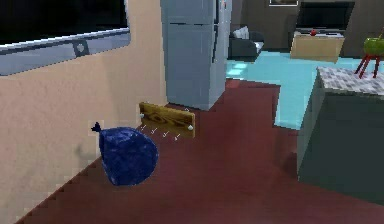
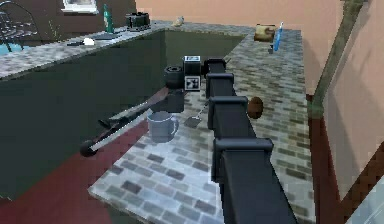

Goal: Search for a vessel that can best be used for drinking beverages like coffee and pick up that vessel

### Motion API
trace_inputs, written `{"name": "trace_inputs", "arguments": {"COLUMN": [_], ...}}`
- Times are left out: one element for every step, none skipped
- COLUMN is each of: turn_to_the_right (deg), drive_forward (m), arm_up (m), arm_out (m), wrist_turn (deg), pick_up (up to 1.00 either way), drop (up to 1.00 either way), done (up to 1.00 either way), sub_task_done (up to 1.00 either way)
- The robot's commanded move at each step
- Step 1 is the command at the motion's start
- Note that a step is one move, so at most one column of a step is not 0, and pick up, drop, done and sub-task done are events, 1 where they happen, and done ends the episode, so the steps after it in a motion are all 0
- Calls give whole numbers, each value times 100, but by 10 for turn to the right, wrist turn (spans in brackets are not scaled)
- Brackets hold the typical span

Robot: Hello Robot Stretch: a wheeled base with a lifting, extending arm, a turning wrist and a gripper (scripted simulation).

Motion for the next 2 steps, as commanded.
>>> {"name": "trace_inputs", "arguments": {"turn_to_the_right": [0,0], "drive_forward": [0,0], "arm_up": [0,0], "arm_out": [0,0], "wrist_turn": [450,240], "pick_up": [0,0], "drop": [0,0], "done": [0,0], "sub_task_done": [0,0]}}
